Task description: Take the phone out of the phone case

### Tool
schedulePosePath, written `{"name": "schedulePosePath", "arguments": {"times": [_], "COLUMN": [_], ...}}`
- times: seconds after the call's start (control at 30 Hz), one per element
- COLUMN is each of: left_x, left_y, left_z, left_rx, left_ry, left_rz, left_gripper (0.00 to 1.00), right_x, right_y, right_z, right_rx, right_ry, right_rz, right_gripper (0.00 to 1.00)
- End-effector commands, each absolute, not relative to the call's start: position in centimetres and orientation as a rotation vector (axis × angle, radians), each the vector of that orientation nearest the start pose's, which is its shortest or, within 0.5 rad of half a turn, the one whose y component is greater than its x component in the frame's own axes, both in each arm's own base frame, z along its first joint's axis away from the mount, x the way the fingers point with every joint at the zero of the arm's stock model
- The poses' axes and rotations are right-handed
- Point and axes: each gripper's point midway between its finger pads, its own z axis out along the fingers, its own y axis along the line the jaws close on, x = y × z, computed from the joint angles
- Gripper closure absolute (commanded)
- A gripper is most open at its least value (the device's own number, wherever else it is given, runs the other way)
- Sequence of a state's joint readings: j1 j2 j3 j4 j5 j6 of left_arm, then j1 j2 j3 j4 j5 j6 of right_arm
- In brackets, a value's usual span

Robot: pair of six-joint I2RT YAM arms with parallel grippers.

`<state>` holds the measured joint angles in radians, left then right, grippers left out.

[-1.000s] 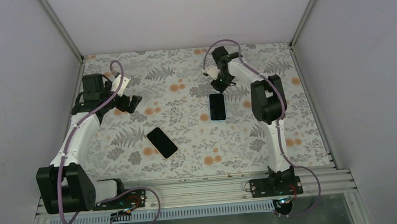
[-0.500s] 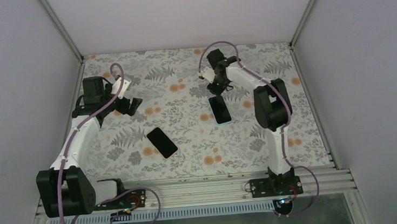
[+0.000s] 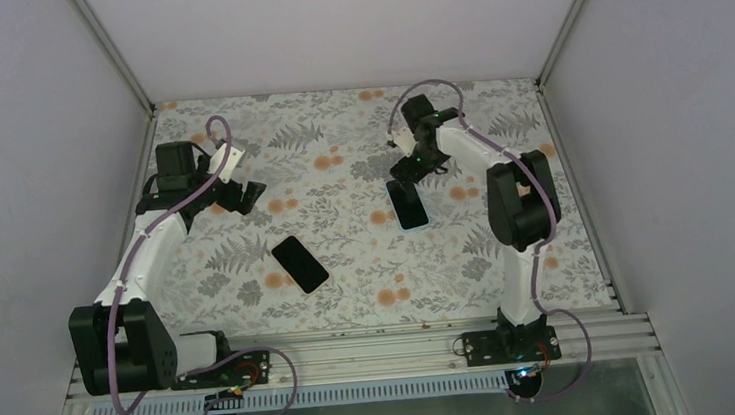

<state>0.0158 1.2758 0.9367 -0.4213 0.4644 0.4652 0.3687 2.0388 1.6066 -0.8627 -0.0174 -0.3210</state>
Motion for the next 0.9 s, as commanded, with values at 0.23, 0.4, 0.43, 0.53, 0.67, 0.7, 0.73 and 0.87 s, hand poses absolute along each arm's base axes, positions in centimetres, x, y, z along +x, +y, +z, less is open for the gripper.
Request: {"name": "schedulePosePath", "arguments": {"times": [0.23, 0.4, 0.43, 0.53, 0.67, 0.7, 0.73, 0.87], "left_x": [36.3, 36.3, 36.2, 36.0, 36.0, 36.0, 36.0, 36.1], "left_y": [-7.6, -7.6, -7.5, -7.5, -7.5, -7.4, -7.4, -7.4], "left_z": [18.3, 18.6, 18.6, 18.7, 18.6, 18.7, 18.7, 18.6], "left_rx": [0.731, 0.725, 0.724, 0.724, 0.719, 0.716, 0.714, 0.713], "left_ry": [2.113, 2.111, 2.111, 2.108, 2.112, 2.113, 2.113, 2.112], "left_rz": [-0.329, -0.324, -0.322, -0.312, -0.313, -0.313, -0.314, -0.312], "left_gripper": [0.00, 0.00, 0.00, 0.00, 0.00, 0.00, 0.00, 0.00], "right_x": [35.8, 36.4, 36.4, 35.9, 35.8, 36.0, 36.2, 36.0], "right_y": [18.0, 17.7, 17.6, 18.2, 18.3, 18.2, 18.0, 18.7], "right_z": [6.2, 5.2, 5.0, 4.5, 3.3, 2.9, 2.7, 1.8], "right_rx": [-0.851, -0.805, -0.800, -0.812, -0.833, -0.826, -0.818, -0.839], "right_ry": [2.879, 2.884, 2.889, 2.910, 2.921, 2.926, 2.927, 2.947], "right_rz": [0.291, 0.192, 0.186, 0.231, 0.153, 0.130, 0.107, 0.132], "right_gripper": [0.00, 0.00, 0.00, 0.00, 0.00, 0.00, 0.00, 0.00]}}
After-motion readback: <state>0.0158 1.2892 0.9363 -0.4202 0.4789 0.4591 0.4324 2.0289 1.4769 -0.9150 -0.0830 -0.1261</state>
